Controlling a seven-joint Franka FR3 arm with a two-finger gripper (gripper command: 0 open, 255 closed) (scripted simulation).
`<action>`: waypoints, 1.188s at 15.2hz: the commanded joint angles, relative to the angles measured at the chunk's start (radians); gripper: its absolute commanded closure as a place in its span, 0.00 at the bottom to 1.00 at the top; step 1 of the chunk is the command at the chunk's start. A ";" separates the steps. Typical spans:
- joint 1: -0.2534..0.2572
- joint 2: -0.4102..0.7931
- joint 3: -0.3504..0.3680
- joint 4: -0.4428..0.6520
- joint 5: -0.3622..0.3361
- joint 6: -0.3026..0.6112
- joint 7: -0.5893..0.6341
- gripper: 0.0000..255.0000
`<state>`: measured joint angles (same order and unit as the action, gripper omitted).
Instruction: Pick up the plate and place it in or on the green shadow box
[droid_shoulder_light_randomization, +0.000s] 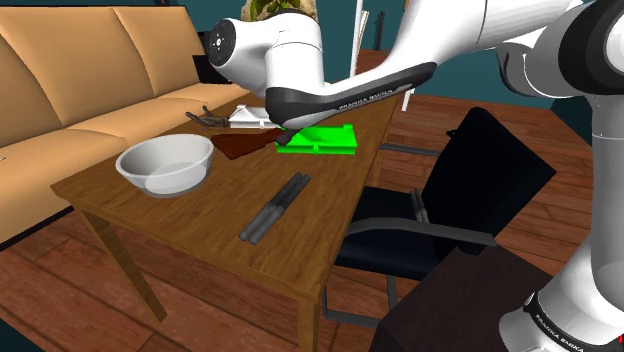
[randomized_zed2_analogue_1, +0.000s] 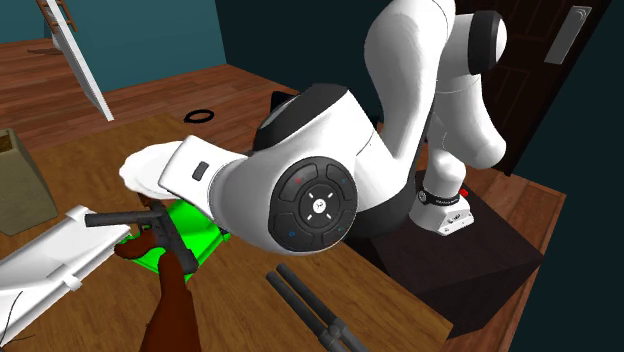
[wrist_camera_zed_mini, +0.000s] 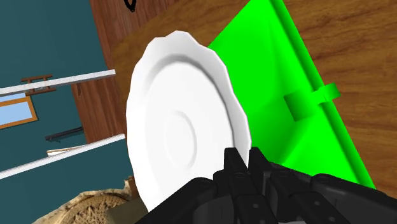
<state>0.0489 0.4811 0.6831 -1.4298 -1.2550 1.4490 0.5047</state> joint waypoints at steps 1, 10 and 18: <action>-0.002 0.008 -0.002 -0.009 -0.004 0.010 0.012 1.00; -0.009 0.037 -0.012 -0.077 -0.016 0.053 0.092 1.00; -0.010 0.053 -0.017 -0.099 -0.024 0.069 0.123 1.00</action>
<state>0.0392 0.5341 0.6665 -1.5288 -1.2791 1.5180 0.6272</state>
